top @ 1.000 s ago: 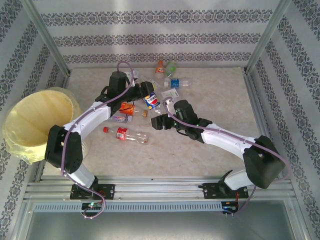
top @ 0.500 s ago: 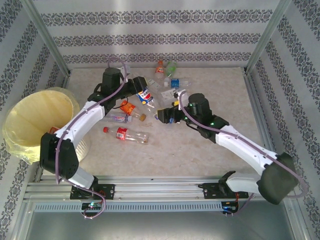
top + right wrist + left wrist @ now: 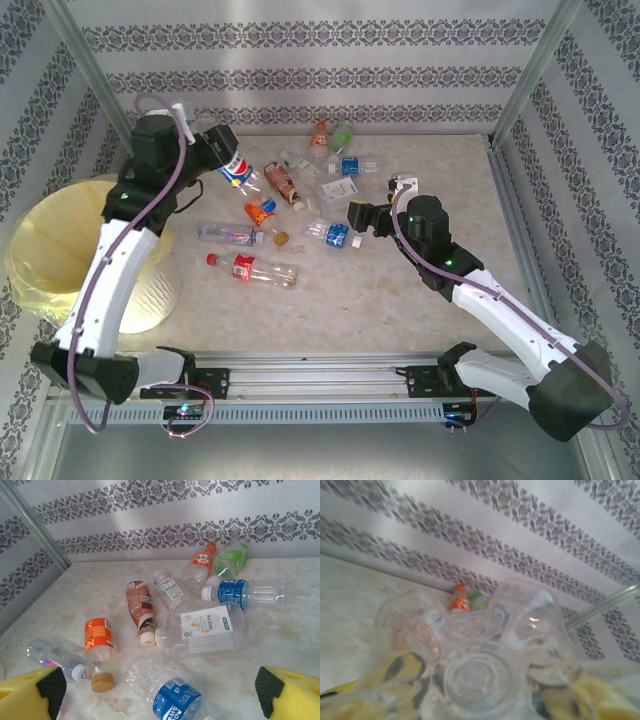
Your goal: Put the plastic bottles in the bin
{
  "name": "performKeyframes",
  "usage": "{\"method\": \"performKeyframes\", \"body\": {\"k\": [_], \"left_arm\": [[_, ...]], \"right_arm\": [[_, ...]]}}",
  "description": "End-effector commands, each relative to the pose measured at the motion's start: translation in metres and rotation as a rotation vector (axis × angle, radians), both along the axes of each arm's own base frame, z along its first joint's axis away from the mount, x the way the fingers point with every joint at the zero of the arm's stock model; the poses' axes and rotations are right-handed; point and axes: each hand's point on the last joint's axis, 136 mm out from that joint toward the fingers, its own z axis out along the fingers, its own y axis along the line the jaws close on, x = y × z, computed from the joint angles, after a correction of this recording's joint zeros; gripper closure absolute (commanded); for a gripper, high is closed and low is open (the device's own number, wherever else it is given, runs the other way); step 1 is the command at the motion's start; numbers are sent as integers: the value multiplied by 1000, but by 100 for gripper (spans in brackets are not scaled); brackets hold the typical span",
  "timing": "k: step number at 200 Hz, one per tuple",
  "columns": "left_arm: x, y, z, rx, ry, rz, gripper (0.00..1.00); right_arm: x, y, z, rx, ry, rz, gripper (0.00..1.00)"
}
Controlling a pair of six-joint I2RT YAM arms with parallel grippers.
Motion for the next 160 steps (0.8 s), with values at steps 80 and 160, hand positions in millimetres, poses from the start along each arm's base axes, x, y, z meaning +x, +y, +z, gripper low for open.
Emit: {"method": "performKeyframes", "body": {"k": [80, 160], "left_arm": [[-133, 170, 86, 609, -44, 771, 53], [-149, 245, 28, 736, 223, 1040, 53]], "right_arm": [[32, 16, -3, 38, 27, 10, 2], [27, 15, -11, 46, 53, 8, 2]]}}
